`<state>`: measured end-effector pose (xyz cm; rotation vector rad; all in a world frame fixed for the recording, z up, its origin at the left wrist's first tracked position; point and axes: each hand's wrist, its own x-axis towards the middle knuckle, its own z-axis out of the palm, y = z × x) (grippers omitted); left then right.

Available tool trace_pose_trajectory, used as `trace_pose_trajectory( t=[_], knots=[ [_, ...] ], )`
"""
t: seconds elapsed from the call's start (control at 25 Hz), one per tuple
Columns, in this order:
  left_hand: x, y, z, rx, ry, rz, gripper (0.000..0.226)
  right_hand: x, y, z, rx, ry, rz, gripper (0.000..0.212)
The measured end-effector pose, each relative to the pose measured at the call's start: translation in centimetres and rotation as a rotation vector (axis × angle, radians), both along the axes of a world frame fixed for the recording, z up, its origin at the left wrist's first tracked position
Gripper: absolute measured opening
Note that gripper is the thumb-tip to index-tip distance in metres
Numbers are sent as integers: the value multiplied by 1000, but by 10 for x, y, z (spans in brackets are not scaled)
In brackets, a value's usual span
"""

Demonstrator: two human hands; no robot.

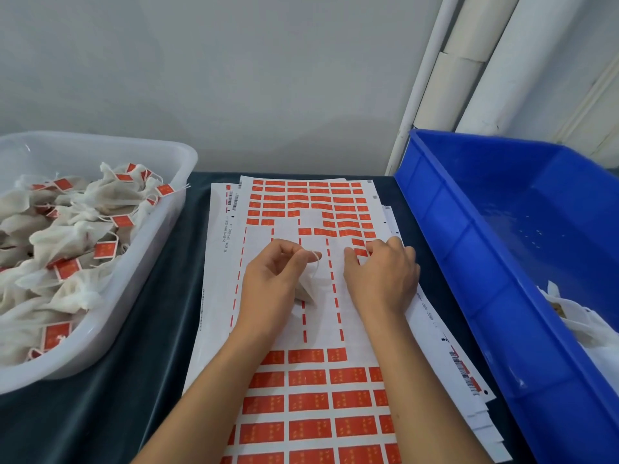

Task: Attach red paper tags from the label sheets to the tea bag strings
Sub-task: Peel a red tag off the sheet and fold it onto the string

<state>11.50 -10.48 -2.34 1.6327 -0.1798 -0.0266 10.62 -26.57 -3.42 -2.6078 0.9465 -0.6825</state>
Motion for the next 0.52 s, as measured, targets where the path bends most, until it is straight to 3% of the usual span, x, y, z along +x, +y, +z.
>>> trace_pose_trajectory(
  t=[0.52],
  knots=[
    [1,0,-3,-5,-2,-10,11,0,3,4,-26,-24,20,33]
  ],
)
